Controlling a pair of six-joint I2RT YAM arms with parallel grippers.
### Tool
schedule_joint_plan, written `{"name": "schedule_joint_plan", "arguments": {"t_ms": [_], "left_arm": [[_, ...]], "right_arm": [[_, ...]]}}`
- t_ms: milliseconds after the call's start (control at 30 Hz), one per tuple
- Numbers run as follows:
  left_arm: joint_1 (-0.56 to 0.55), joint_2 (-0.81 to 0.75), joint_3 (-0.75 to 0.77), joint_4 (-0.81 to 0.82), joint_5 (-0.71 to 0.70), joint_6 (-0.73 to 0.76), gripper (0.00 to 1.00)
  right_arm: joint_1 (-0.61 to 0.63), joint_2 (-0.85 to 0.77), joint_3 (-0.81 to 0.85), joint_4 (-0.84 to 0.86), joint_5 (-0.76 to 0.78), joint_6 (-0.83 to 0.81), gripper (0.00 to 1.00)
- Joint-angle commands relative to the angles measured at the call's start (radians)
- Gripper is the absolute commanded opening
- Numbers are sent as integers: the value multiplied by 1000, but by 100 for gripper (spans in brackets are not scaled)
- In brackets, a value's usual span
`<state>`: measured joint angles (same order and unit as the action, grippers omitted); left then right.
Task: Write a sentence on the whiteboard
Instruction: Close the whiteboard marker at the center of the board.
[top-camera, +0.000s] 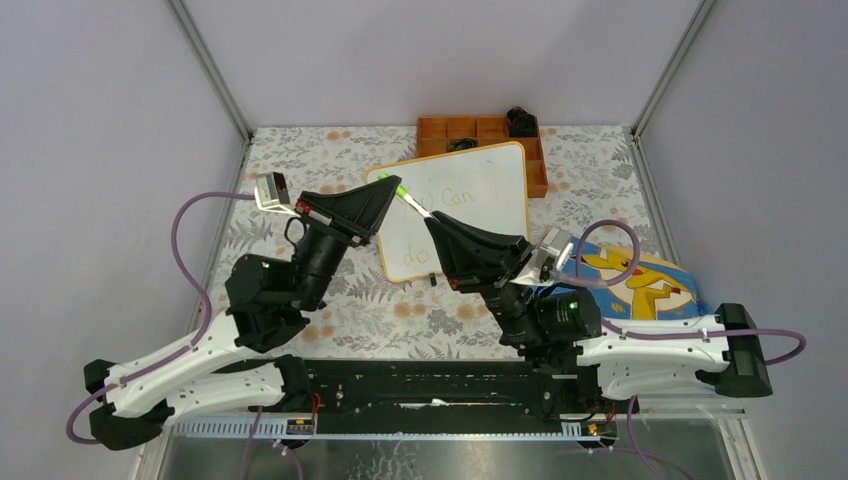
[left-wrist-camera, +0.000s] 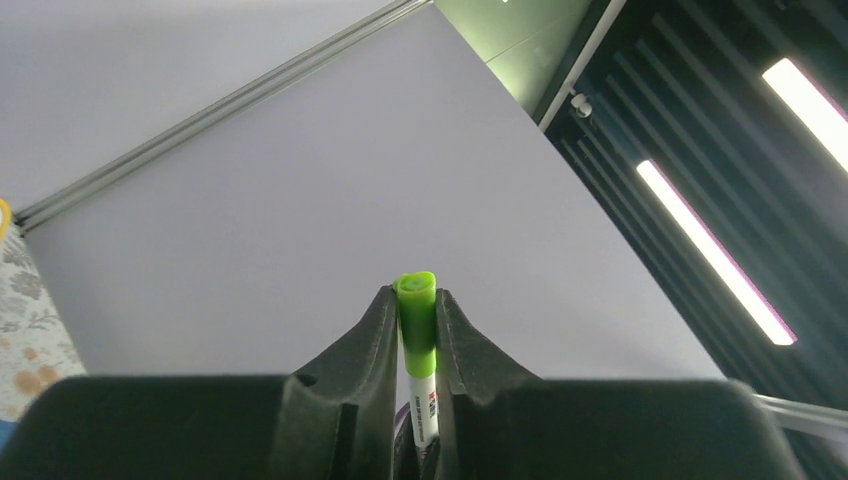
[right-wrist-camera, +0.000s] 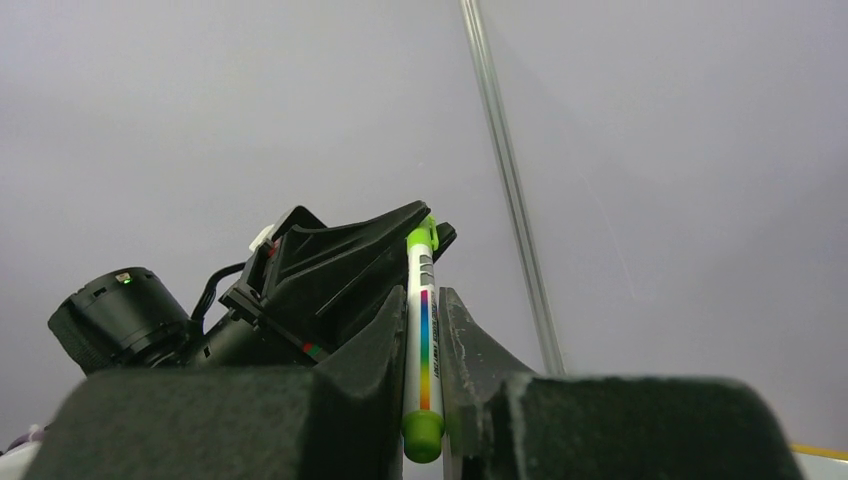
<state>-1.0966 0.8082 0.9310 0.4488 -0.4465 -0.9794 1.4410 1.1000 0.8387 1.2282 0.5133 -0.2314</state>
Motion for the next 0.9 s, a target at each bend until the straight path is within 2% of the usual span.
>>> {"name": "schedule_joint_plan", "arguments": {"t_ms": [0,333,633,867], "left_arm": [[-16,47,-54,38,162,-102,0],[-40,98,-48,35,222,-148,0],[-102,112,-52,8,170,-127,0],[-103,51,-95,10,88,-111,0]], "right_arm": [[-2,35,35,44,63,-37,0],[-5,80,55,76,98,-76,0],[-26,112,78,86,133,-86,0],[-28,98,75,79,116,-78,0]]}}
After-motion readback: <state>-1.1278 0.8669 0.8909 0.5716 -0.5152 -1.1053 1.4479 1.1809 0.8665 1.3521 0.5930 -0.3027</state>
